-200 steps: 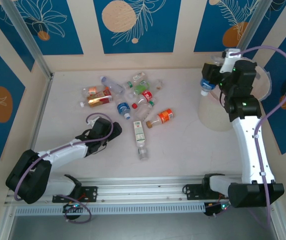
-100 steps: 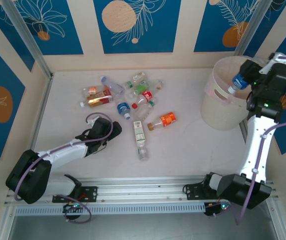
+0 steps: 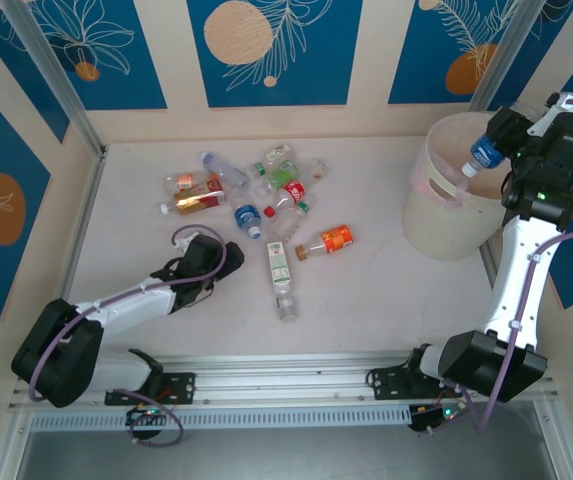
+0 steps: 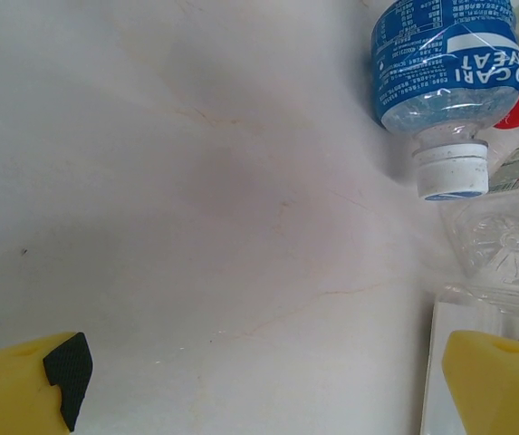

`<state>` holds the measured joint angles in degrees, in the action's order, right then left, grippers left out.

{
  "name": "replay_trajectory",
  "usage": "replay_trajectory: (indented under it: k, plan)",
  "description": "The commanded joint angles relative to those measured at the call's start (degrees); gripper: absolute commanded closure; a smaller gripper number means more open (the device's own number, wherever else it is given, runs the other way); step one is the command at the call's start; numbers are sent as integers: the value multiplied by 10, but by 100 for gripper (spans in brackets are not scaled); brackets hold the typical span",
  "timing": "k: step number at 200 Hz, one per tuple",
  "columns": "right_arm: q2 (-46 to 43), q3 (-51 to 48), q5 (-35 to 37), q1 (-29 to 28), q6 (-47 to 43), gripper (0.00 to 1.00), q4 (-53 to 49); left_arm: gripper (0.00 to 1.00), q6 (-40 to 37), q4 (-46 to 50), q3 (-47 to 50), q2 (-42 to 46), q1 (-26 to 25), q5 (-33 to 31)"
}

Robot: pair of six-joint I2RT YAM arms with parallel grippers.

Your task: Put the plastic bottles in the bin

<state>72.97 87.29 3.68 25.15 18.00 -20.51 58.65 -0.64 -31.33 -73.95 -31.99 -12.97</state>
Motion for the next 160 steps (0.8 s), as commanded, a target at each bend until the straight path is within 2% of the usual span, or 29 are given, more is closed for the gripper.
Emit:
replay_trajectory:
  k: [1, 37, 56, 70, 113, 128, 160]
  plan:
    - [-1, -10, 99, -18, -75, 55, 27, 0, 13, -8, 4, -11, 8, 9]
    - [11, -13, 152, -51, -111, 55, 12, 0, 13, -13, 6, -15, 9, 14]
    - [12, -26, 145, -55, -106, 55, -3, 0, 13, -14, 11, -12, 9, 11]
    - [11, -34, 105, -55, -98, 55, -16, 0, 13, -15, 13, -9, 9, 8]
    - [15, -26, -122, -57, -67, 54, -32, 0, 12, -15, 16, -6, 9, 5]
    - [20, -10, -148, -61, -61, 54, -42, 0, 12, -15, 17, -7, 10, 4]
    - [17, -6, -157, -61, -52, 54, -44, 0, 13, -15, 18, -10, 10, 4]
